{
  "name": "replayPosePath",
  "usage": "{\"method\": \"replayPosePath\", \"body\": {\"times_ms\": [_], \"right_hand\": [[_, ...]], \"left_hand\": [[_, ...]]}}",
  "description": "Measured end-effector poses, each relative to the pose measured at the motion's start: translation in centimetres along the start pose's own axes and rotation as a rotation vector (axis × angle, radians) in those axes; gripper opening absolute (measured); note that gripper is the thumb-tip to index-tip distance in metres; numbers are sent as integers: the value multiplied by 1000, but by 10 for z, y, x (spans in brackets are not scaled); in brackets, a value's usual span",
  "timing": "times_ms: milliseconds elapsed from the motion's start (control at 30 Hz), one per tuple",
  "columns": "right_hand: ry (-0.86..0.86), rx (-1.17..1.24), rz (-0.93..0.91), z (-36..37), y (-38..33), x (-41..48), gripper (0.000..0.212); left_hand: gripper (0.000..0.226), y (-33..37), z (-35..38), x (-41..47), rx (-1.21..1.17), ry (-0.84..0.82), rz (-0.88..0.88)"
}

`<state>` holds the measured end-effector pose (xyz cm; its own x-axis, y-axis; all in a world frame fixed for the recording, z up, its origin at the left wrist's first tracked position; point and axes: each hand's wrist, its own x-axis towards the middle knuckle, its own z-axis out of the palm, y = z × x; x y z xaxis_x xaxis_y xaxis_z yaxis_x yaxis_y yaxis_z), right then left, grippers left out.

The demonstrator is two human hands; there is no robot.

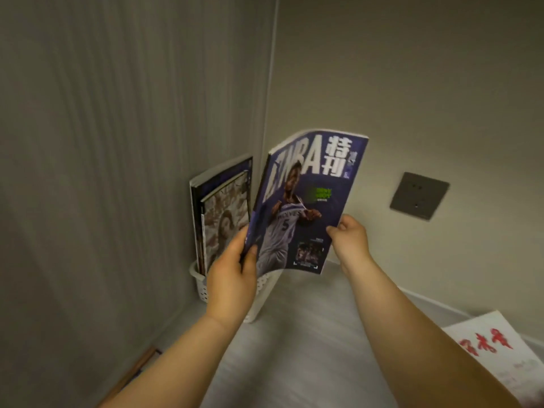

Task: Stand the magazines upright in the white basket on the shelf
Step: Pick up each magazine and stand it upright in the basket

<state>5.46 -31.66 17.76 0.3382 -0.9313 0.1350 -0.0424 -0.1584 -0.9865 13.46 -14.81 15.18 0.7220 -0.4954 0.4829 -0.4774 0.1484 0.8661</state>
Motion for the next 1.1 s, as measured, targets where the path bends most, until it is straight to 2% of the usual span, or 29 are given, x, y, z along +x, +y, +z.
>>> {"method": "replayPosePath", "body": {"times_ms": [200, 367, 533, 633, 833, 900, 1000, 1100], "right_hand": [[-60, -16, -101, 58, -18, 27, 27], [-60, 51, 5, 85, -12, 47, 31], [-56, 65, 115, 99, 11, 62, 33], [-72, 20, 170, 107, 30, 68, 32], [-182, 12, 271, 123, 62, 72, 38], [-181, 27, 293, 125, 70, 74, 38], [-157, 43, 312, 126, 76, 78, 37], [-161, 22, 304, 129, 81, 81, 36]], "left_hand": [[38, -24, -17, 32, -73, 98, 0], [31, -52, -19, 40, -97, 138, -96], [31, -76, -15, 37, -33, 70, -167], [30, -87, -14, 35, 50, 56, -173], [24, -106, -24, 32, 487, 8, -37], [27, -109, -25, 31, 542, 22, -42], [33, -109, -26, 33, 445, 154, -107], [49, -112, -28, 34, 322, 231, -174]]}}
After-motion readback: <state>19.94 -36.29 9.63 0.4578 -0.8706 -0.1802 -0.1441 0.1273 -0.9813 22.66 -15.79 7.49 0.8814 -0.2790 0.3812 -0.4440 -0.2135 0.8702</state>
